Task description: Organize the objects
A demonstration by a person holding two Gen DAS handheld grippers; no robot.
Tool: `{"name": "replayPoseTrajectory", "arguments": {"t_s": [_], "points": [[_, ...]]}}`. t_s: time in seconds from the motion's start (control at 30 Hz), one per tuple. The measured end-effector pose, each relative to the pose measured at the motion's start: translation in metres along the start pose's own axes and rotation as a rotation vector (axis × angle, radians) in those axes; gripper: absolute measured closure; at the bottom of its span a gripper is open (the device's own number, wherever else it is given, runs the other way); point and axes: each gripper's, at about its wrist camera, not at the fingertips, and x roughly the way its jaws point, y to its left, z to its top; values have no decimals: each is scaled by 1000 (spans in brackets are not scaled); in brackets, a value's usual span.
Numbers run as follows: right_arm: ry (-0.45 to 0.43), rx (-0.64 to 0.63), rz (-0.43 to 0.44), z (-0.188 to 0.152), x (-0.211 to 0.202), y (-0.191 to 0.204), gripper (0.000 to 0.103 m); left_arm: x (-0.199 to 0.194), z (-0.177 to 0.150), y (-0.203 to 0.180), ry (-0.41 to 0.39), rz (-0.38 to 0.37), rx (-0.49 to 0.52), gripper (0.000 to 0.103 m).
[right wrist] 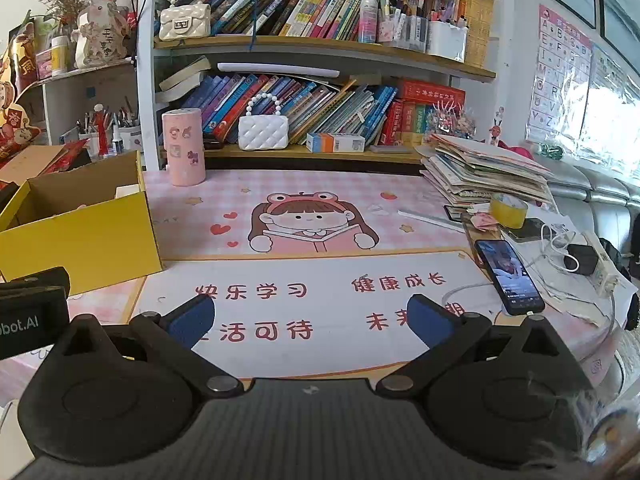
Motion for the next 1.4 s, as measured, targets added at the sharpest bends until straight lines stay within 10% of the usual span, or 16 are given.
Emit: {"name": "replayPoseTrajectory", "arguments": {"t_s": [1.4], "points": [[52,-37,-46,-7,5,11,0,11,-7,9,101,-7,-40,0]]}}
